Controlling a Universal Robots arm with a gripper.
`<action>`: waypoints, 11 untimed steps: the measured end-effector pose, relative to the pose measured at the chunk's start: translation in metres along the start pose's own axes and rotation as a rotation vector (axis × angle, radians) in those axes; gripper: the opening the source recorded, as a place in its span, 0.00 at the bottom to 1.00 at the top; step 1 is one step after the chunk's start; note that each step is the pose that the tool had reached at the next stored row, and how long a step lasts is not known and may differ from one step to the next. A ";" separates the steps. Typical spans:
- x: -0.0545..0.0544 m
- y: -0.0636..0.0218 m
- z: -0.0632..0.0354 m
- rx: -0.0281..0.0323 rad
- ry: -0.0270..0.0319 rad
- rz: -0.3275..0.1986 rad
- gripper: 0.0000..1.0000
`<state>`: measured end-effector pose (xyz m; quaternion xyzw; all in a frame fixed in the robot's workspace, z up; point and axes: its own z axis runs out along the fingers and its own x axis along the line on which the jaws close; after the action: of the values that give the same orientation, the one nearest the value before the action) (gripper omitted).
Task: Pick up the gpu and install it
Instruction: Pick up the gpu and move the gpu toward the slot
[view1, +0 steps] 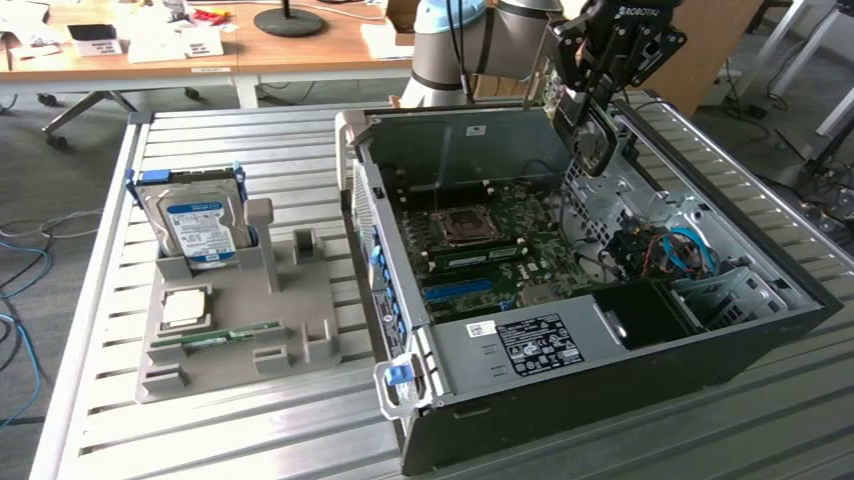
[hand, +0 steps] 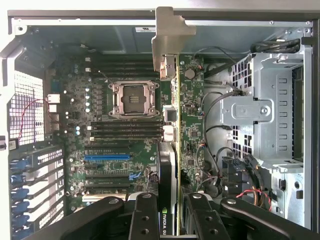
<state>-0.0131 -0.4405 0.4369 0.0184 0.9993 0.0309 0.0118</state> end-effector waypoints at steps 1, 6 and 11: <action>0.000 0.0000 0.0000 0.0000 0.0000 0.000 0.27; -0.001 0.0000 0.0000 0.0000 0.0000 0.000 0.27; -0.003 0.0001 0.0001 0.0000 0.0000 0.000 0.27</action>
<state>-0.0104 -0.4405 0.4369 0.0185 0.9993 0.0309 0.0118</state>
